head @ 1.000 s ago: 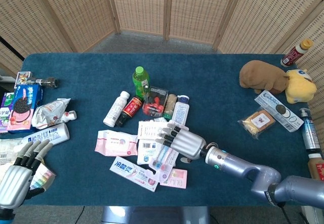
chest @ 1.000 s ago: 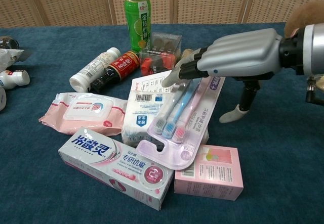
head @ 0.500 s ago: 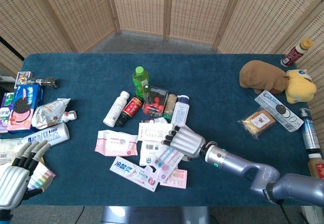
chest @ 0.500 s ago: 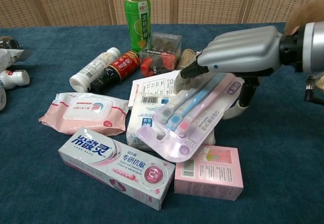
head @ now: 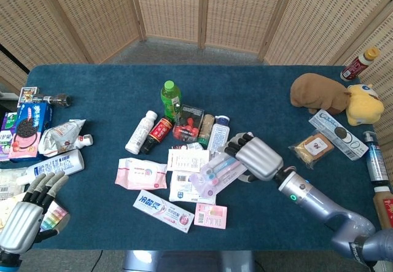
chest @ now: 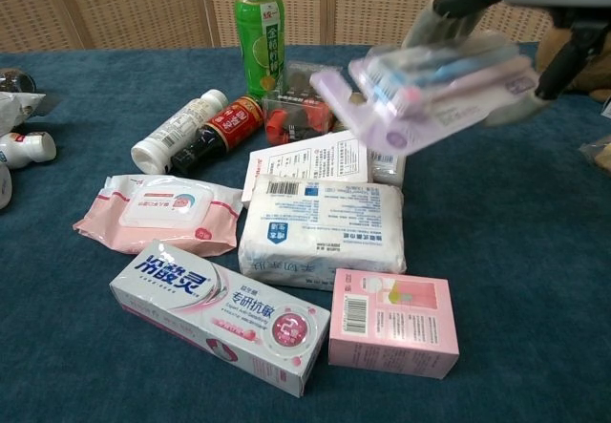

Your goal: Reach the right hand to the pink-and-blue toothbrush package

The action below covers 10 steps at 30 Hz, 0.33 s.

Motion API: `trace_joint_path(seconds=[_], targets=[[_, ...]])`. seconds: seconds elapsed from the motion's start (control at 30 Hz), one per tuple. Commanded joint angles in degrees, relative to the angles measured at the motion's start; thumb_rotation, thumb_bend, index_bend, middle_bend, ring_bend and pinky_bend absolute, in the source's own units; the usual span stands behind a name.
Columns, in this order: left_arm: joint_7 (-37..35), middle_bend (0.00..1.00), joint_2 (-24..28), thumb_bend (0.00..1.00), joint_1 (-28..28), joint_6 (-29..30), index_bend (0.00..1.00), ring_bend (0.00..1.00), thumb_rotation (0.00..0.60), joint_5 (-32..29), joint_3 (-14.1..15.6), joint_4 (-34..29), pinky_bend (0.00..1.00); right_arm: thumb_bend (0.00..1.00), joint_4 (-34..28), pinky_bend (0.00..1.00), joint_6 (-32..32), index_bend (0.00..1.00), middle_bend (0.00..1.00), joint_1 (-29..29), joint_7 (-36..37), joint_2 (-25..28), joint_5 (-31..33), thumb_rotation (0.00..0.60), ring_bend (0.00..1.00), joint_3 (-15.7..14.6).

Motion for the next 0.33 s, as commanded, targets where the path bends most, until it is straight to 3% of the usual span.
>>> trace_joint_path(seconds=[0.03, 0.33], targets=[[-0.48, 0.0, -0.29, 0.37, 0.14, 0.1, 0.0, 0.0, 0.6, -0.03, 0.18, 0.62, 0.0, 0.22, -2.34, 0.66, 4.2, 0.73, 1.0, -3.14, 1.53, 2.49, 4.04, 0.6, 0.85, 2.3], [-1.97, 0.0, -0.91, 0.37, 0.4, 0.79, 0.0, 0.0, 0.6, 0.17, 0.46, 2.35, 0.0, 0.21, -4.79, 0.66, 9.23, 0.73, 1.0, -6.36, 5.1, 4.49, 7.0, 0.6, 0.85, 5.22]])
